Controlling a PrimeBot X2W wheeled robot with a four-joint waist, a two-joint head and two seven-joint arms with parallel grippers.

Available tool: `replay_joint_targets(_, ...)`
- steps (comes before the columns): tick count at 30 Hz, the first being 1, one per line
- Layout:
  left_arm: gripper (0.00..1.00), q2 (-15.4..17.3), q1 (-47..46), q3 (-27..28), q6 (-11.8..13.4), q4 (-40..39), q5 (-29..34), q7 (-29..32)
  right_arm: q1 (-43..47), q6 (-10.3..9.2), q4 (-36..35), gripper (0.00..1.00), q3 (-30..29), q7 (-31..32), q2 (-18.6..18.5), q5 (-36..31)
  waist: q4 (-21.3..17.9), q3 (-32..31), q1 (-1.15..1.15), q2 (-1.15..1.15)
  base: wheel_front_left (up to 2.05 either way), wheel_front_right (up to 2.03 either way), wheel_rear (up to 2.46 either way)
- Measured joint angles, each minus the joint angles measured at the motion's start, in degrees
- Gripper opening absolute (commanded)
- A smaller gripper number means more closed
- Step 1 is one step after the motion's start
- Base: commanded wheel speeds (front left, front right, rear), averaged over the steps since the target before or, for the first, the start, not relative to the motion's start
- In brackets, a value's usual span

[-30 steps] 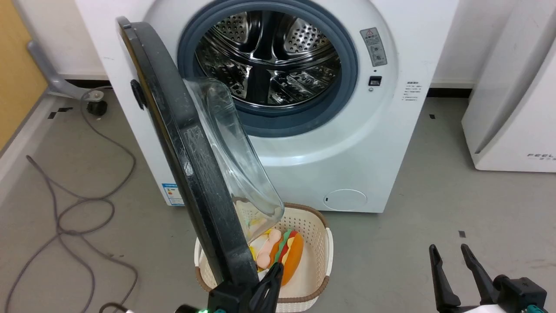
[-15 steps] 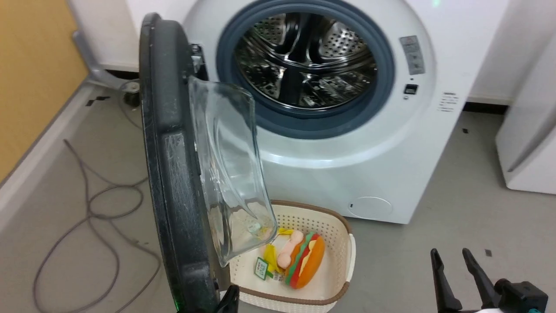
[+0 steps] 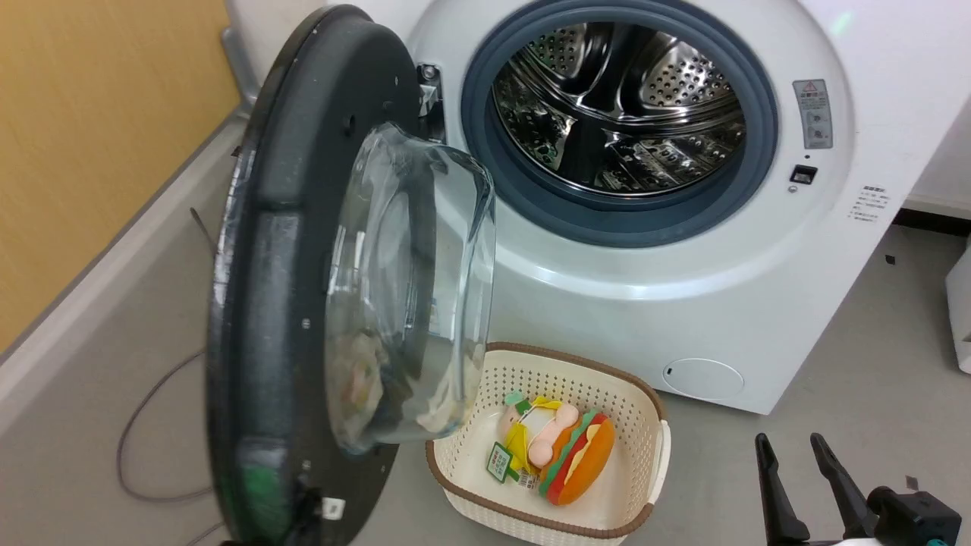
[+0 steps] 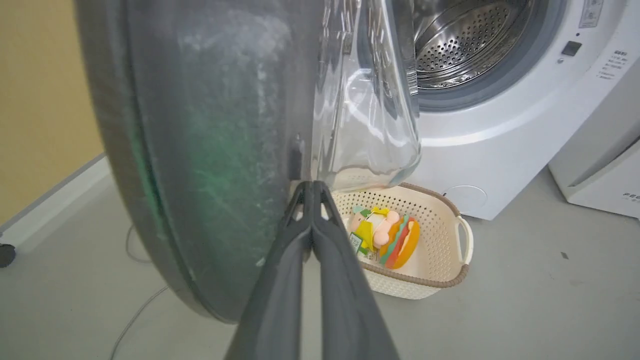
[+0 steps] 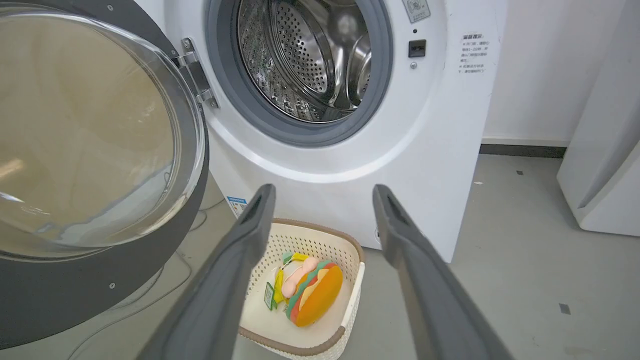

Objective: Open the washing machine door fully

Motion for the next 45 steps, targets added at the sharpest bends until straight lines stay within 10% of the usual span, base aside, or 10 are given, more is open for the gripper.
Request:
replay_joint_targets(19,0.00,5.56,-8.36,13.99,-0.37,11.70,-5.63,-7.77,-0.03,0.00,-0.12,1.00,-0.26,0.01,0.01,0.12,-0.81,1.08,0.00,0.00,0.00,0.00,0.00)
replay_joint_targets(45,0.00,10.45,-28.21,24.28,-10.02,45.63,-11.36,-19.93,-1.48,0.00,-0.26,1.00,-0.08,-0.57,0.01,0.24,-3.31,3.19,0.00,0.00,0.00,0.00,0.00)
